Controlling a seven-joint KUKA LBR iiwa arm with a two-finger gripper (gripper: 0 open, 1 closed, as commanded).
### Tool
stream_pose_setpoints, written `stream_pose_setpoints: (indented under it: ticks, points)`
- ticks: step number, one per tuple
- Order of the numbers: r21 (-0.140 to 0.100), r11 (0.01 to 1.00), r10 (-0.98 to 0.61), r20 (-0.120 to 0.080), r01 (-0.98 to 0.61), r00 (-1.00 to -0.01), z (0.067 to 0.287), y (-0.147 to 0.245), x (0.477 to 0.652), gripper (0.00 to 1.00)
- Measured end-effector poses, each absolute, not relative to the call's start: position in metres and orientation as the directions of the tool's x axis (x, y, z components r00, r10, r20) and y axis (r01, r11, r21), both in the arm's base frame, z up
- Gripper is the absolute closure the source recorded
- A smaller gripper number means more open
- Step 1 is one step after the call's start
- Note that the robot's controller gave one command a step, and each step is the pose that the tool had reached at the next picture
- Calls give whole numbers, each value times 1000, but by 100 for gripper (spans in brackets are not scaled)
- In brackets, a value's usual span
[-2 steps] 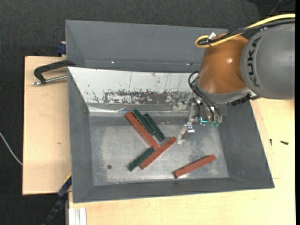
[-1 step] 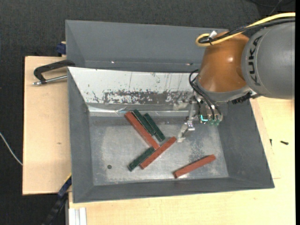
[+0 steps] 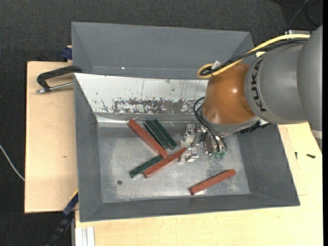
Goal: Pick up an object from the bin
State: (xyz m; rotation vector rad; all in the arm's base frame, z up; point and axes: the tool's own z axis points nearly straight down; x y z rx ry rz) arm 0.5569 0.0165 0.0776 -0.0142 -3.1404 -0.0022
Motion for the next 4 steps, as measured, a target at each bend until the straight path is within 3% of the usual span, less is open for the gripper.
stream_pose_setpoints:
  ticks: [1, 2, 4]
  points:
    - [1, 1000, 9, 1, 9, -1000, 78, 16, 557, 100]
    - [1, 1000, 17, -8, 17, -1000, 221, 11, 596, 100]
    - [0, 1000, 21, -6, 21, -1000, 220, 13, 595, 100]
